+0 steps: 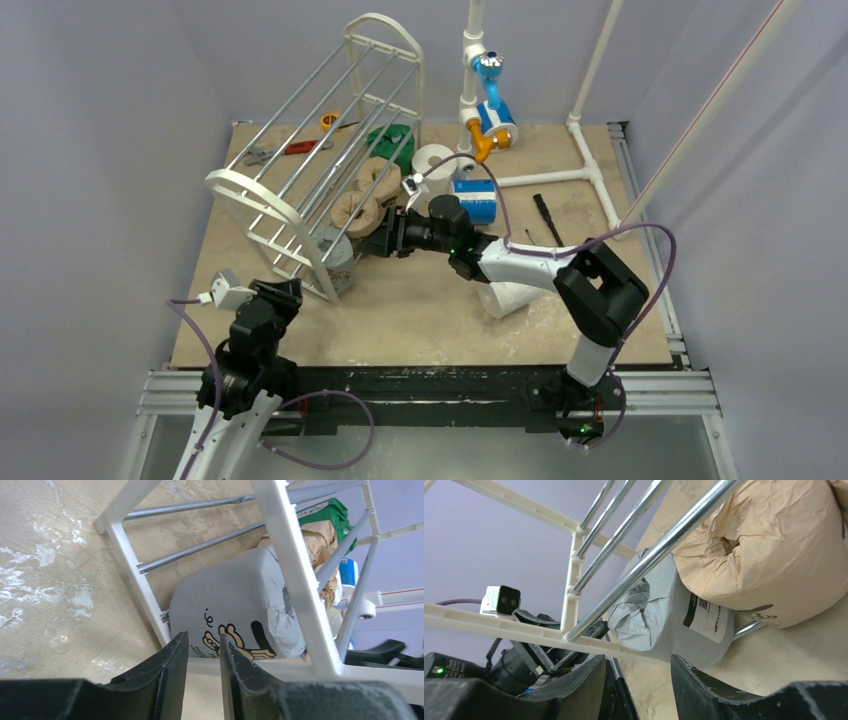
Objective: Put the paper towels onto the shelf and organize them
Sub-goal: Adjust the paper towel on the shelf.
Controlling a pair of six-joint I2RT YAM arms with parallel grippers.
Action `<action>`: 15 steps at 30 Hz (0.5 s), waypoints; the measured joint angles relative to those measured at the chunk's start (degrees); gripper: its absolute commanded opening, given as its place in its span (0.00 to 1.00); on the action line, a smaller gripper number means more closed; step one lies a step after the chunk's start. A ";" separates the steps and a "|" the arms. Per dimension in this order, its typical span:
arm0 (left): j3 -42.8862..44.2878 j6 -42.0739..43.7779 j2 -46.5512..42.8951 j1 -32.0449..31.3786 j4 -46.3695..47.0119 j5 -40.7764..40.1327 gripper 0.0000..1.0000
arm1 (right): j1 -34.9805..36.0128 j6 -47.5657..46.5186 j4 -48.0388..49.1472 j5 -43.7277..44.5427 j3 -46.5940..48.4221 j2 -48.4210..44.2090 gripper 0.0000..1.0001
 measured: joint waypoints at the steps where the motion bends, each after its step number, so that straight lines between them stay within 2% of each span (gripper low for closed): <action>1: 0.04 0.00 0.00 0.00 -0.52 -0.13 0.40 | 0.00 -0.90 -1.55 0.37 -0.11 -1.38 0.51; 3: 0.68 0.22 0.00 0.00 -2.32 -0.48 0.49 | 0.00 -2.80 -5.07 1.60 -0.50 -4.48 0.52; 5: 3.15 0.48 0.00 0.00 -5.68 -1.36 0.53 | 0.02 -4.66 -8.76 3.19 -1.16 -8.02 0.55; 10: 15.76 2.08 0.02 0.00 -14.40 -4.96 0.59 | 0.11 -9.99 -17.55 9.81 -4.68 -19.63 0.65; 15: 24.41 6.10 0.02 0.00 -20.13 -7.54 0.62 | 0.04 -13.81 -23.02 16.02 -9.33 -29.66 0.70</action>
